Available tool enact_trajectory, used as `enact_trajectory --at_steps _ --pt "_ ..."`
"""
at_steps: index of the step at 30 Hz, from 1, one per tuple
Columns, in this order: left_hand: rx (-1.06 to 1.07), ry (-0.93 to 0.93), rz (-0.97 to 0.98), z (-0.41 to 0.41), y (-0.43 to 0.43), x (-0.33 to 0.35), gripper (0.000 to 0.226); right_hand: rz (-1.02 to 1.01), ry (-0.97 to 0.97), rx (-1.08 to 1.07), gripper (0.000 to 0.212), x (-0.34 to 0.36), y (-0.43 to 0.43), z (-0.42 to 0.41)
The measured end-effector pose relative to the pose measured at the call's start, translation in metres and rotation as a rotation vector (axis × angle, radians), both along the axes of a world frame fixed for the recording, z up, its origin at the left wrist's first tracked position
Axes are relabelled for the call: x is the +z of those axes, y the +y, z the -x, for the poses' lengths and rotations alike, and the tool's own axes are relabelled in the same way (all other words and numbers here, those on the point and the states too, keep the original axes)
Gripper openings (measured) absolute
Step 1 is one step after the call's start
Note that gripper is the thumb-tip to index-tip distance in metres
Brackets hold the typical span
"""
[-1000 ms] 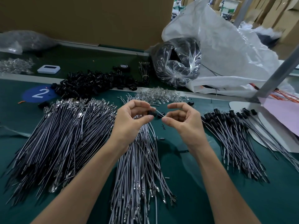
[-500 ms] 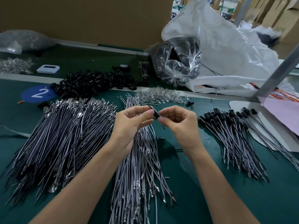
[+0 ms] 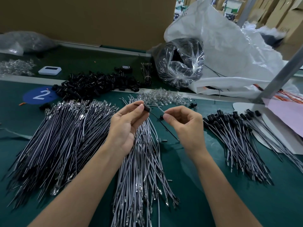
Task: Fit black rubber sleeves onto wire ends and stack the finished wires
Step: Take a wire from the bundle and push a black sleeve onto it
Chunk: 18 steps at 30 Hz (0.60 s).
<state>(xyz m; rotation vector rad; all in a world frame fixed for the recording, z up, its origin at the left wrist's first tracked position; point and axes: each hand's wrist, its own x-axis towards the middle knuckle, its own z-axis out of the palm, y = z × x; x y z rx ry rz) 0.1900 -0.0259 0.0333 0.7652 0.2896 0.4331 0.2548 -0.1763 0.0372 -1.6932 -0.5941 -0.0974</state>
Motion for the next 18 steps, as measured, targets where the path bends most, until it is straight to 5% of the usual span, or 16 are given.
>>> enact_trajectory --at_steps 18 --pt "-0.056 -0.038 0.024 -0.0016 -0.0036 0.0011 0.019 0.06 -0.082 -0.07 0.007 -0.0031 0.0046 0.0007"
